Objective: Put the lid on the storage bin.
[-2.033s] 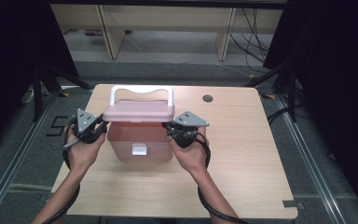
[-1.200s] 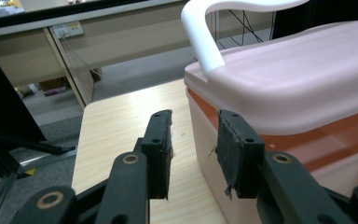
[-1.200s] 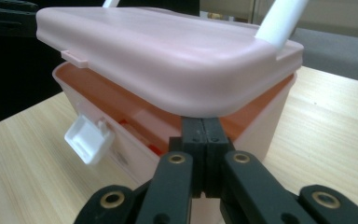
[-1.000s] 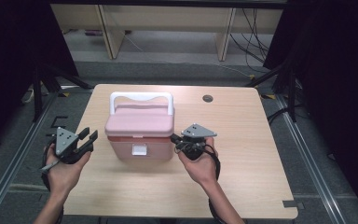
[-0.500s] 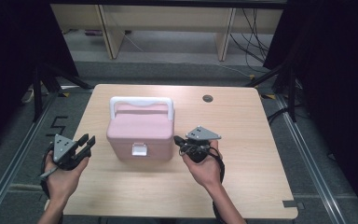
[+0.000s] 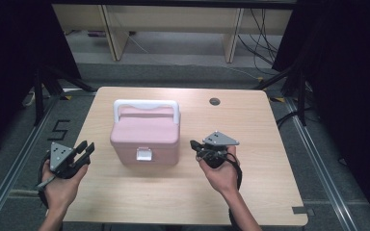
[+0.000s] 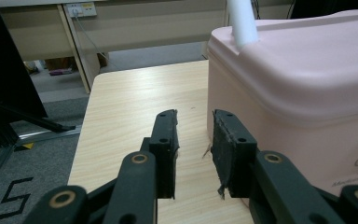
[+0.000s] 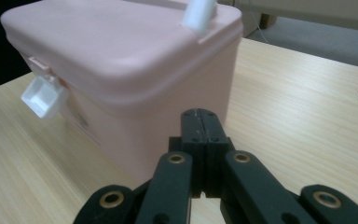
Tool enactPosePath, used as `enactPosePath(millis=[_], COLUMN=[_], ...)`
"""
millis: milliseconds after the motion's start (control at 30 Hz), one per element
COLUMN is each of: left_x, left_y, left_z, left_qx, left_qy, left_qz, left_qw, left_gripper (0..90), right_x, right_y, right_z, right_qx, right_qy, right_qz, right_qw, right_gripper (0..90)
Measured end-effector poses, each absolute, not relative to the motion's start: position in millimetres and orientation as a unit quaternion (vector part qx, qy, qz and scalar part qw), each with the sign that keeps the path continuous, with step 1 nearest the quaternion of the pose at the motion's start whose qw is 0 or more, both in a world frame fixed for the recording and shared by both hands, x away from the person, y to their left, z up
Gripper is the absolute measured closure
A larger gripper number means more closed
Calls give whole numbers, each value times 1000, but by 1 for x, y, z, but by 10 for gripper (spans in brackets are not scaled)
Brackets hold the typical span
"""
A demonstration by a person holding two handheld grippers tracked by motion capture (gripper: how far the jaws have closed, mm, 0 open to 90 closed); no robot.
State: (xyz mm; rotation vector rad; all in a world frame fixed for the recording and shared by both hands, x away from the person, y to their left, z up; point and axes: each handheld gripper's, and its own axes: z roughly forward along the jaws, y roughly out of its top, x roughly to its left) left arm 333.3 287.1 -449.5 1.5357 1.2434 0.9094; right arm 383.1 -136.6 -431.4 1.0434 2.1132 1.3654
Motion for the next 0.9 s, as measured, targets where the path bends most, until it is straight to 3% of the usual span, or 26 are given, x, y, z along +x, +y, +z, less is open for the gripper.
enactPosePath(millis=[533,900], left_x=[328,320], left_y=[312,324], left_z=[-485,-512], left_qx=[610,598], left_qy=[536,561], left_qz=[370,364], left_qw=[452,442], left_gripper=[522,475], right_x=[379,364], right_y=[-202,-252], right_z=[-451,-475], right_qx=[425,472], right_qy=[742,722], right_qz=[459,437], right_qw=[243,254], right_gripper=[822,731])
